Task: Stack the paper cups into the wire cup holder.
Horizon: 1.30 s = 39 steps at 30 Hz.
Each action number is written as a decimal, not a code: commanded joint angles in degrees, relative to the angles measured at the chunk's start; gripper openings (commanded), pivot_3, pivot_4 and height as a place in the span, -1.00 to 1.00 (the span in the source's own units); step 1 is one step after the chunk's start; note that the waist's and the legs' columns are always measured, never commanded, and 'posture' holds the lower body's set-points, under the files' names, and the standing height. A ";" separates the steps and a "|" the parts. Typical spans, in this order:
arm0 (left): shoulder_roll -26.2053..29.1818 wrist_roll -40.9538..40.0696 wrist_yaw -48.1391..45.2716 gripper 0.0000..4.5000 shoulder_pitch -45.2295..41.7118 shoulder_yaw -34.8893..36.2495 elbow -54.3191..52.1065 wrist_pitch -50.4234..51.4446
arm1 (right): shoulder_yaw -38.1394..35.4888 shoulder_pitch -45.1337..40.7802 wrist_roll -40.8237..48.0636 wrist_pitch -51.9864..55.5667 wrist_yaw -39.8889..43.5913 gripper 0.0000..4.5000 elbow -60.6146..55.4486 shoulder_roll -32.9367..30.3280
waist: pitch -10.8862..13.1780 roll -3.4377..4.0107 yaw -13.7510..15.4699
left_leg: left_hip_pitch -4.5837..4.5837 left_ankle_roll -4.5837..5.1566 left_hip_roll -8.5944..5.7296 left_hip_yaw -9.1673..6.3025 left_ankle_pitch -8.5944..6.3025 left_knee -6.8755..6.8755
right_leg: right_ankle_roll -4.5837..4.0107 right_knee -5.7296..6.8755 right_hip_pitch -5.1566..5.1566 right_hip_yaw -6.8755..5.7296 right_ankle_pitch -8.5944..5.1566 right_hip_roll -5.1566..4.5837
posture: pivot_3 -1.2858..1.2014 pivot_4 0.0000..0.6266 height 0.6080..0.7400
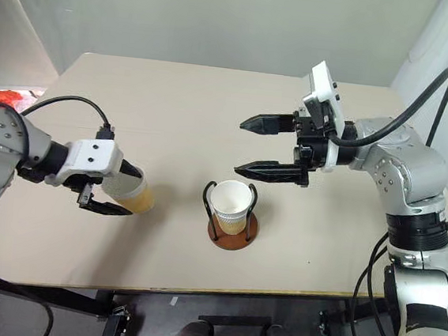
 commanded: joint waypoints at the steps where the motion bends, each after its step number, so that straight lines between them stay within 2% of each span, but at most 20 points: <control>1: -0.84 3.88 0.06 0.84 -2.17 -0.89 2.90 -3.37 | -2.92 0.19 1.24 1.03 -1.66 1.00 -3.33 -1.22 | 0.00 0.00 0.01 | 0.00 0.01 0.00 0.00 0.01 0.02 | 0.00 0.00 0.00 0.00 0.00 0.00 | 0.03 -0.52 1.00; 3: -1.17 3.31 -2.10 0.63 -2.64 -0.83 2.54 -3.69 | -3.16 0.64 1.04 1.39 -2.18 1.00 -4.06 -1.70 | -0.01 -0.02 0.02 | -0.02 0.04 0.00 0.00 0.03 0.06 | 0.01 0.00 0.01 0.00 0.00 0.00 | 0.03 -0.52 1.00; 9: -1.82 4.42 -3.43 -0.30 -2.85 -0.77 2.47 -3.57 | -2.91 1.22 -0.19 0.50 -3.12 1.00 -5.21 -3.05 | -0.01 -0.02 0.02 | -0.04 0.07 -0.01 0.00 0.05 0.13 | 0.23 -0.03 0.03 0.01 0.14 0.00 | 0.03 -0.52 1.00; 14: -1.78 4.04 -4.01 -0.98 -2.76 -0.13 1.62 -2.55 | -2.85 1.51 0.10 0.72 -2.31 1.00 -5.23 -3.78 | -0.02 -0.03 0.02 | -0.04 0.11 -0.01 0.00 0.07 0.14 | 0.26 -0.03 0.03 0.01 0.15 0.01 | 0.03 -0.52 1.00; 18: -1.30 2.15 -4.83 -0.98 -3.05 1.29 1.25 -1.38 | -3.10 5.54 1.09 2.20 0.11 1.00 -8.33 -7.96 | -0.07 -0.11 0.36 | -0.06 0.12 -0.01 0.00 0.07 0.15 | 0.28 -0.07 0.08 0.00 0.13 0.01 | 0.03 -0.52 1.00; 22: -0.77 -1.92 -7.97 -0.98 -5.74 3.61 1.57 -0.83 | -11.97 12.62 7.73 5.46 1.11 1.00 -11.72 -13.29 | -0.07 -0.11 0.82 | -0.13 0.16 -0.03 0.03 0.05 0.25 | 0.38 -0.11 0.11 0.02 0.14 0.00 | 0.03 -0.52 1.00; 26: -1.96 -13.41 -8.61 -0.98 -14.68 2.46 0.25 2.43 | -18.69 18.38 10.39 5.34 -0.06 1.00 -13.77 -16.63 | -0.07 -0.14 1.13 | -0.25 0.19 -0.05 0.06 0.03 0.51 | 0.53 -0.16 0.14 0.08 0.18 -0.01 | 0.03 -0.52 1.00; 29: -5.43 -22.87 -8.61 -0.98 -23.93 1.05 1.23 4.87 | -22.37 22.19 11.99 4.98 -0.74 1.00 -15.36 -17.59 | -0.09 -0.16 1.18 | -0.27 0.23 -0.05 0.05 0.03 0.71 | 0.47 -0.29 0.28 0.09 0.14 0.02 | 0.03 -0.52 1.00; 34: -9.16 -33.50 -8.61 -0.98 -37.28 -12.36 4.20 -1.17 | -27.45 27.64 14.97 5.67 -5.71 1.00 -20.54 -17.82 | -0.08 -0.13 1.19 | -0.31 0.49 -0.14 0.12 0.15 0.84 | 0.89 -0.91 0.58 0.24 0.34 0.01 | 0.03 -0.52 1.00; 39: -11.19 -34.35 -8.61 -0.98 -45.16 -29.74 9.81 -11.87 | -32.26 32.74 17.29 6.50 -10.67 1.00 -24.99 -18.68 | -0.08 -0.07 0.95 | -0.20 0.83 -0.39 0.39 0.09 0.91 | 1.68 -0.97 0.70 1.15 0.41 0.10 | 0.03 -0.52 1.00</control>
